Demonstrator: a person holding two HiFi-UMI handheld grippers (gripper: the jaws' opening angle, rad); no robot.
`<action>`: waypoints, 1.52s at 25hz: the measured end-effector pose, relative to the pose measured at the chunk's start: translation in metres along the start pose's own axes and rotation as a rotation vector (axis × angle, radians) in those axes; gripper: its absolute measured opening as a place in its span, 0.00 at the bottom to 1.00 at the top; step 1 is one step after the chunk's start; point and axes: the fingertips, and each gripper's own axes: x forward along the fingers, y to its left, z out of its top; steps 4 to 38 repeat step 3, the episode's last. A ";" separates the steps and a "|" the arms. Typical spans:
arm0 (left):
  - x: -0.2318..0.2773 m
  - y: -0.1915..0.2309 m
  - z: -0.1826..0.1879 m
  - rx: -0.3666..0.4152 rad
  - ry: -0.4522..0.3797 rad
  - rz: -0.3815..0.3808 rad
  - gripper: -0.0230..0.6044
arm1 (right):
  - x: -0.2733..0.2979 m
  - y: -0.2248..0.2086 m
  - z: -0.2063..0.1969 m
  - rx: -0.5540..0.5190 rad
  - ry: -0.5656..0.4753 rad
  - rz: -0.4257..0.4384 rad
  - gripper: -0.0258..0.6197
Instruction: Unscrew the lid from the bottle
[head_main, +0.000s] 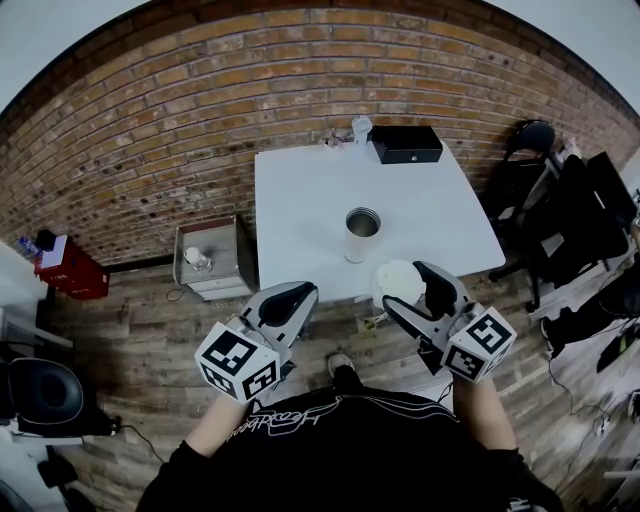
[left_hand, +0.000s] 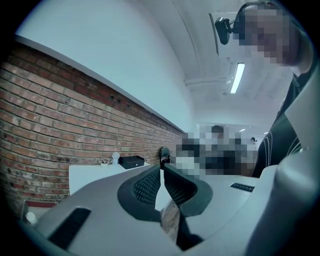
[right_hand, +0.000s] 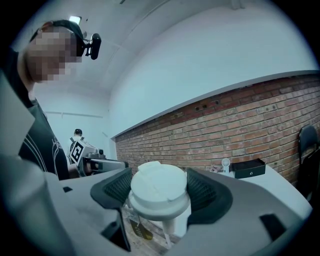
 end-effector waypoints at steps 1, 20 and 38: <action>0.003 0.002 0.001 0.001 0.001 0.001 0.11 | 0.001 -0.003 0.002 -0.001 -0.002 -0.001 0.57; 0.008 0.006 0.004 0.004 0.003 0.002 0.11 | 0.004 -0.009 0.005 -0.003 -0.006 -0.002 0.57; 0.008 0.006 0.004 0.004 0.003 0.002 0.11 | 0.004 -0.009 0.005 -0.003 -0.006 -0.002 0.57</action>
